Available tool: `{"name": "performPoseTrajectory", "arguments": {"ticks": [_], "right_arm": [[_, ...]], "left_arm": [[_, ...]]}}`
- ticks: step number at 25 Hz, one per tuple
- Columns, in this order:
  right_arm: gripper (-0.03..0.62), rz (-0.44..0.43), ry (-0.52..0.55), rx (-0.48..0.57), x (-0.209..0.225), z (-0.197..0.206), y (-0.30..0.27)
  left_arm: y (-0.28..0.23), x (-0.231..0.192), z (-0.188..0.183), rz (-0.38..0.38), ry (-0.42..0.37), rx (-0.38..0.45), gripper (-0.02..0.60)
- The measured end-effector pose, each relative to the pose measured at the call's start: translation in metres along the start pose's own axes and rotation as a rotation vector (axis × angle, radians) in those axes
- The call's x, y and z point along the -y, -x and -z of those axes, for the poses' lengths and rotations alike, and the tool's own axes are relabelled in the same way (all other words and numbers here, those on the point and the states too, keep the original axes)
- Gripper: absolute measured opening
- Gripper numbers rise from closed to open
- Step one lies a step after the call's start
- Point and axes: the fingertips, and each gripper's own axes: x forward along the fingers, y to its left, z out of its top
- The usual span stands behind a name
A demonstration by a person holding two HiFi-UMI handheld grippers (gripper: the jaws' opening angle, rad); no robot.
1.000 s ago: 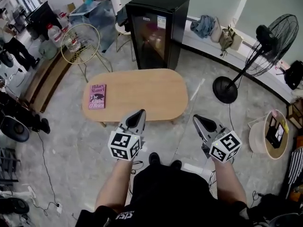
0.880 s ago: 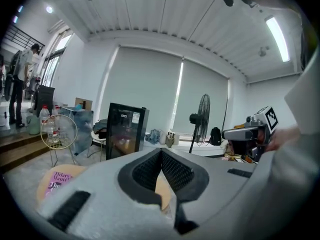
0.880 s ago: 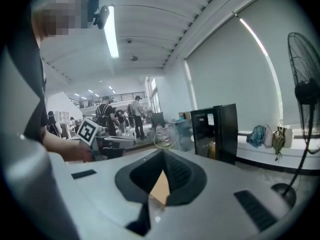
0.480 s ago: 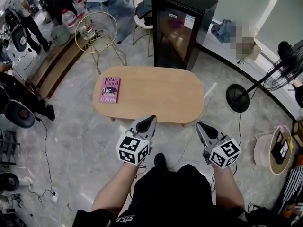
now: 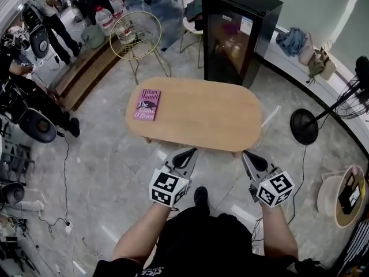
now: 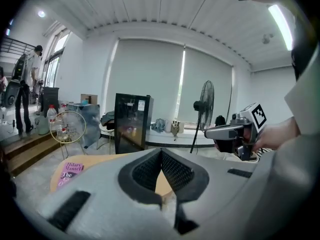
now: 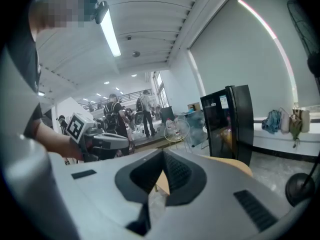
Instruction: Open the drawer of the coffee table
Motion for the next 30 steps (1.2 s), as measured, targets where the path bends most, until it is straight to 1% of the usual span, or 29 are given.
{"name": "performPoseTrajectory", "arguments": {"ticks": [4, 8, 11, 14, 17, 19, 22, 24, 26, 28, 30], "right_arm": [[0.006, 0.015, -0.015, -0.045, 0.01, 0.025, 0.022], [0.006, 0.039, -0.006, -0.107, 0.021, 0.043, 0.037], [0.006, 0.065, 0.005, -0.145, 0.034, 0.05, 0.032], [0.006, 0.08, 0.002, -0.168, 0.044, 0.059, 0.016], [0.006, 0.095, 0.016, -0.158, 0.052, 0.07, -0.002], [0.006, 0.09, 0.029, -0.149, 0.058, 0.08, -0.016], [0.006, 0.058, 0.029, -0.147, 0.061, 0.104, -0.032], [0.006, 0.048, 0.03, -0.145, 0.062, 0.122, -0.036], [0.006, 0.047, 0.026, -0.146, 0.066, 0.142, -0.035], [0.006, 0.046, 0.008, -0.151, 0.071, 0.165, -0.029], [0.006, 0.05, 0.0, -0.161, 0.075, 0.187, -0.018]], "left_arm": [[0.001, -0.002, 0.012, -0.06, 0.011, 0.003, 0.009], [-0.008, -0.005, 0.035, -0.082, 0.05, 0.008, 0.009], [-0.027, -0.016, 0.055, -0.077, 0.053, -0.008, 0.009], [-0.049, -0.027, 0.075, -0.043, 0.093, -0.007, 0.009], [-0.063, -0.037, 0.091, -0.008, 0.089, -0.017, 0.009], [-0.069, -0.045, 0.097, -0.008, 0.084, -0.015, 0.011], [-0.072, -0.05, 0.112, -0.028, 0.09, 0.006, 0.011], [-0.073, -0.054, 0.131, -0.053, 0.117, 0.006, 0.011], [-0.077, -0.058, 0.153, -0.093, 0.145, -0.003, 0.011], [-0.082, -0.058, 0.173, -0.128, 0.153, -0.013, 0.011], [-0.087, -0.053, 0.191, -0.131, 0.143, -0.026, 0.011]]}}
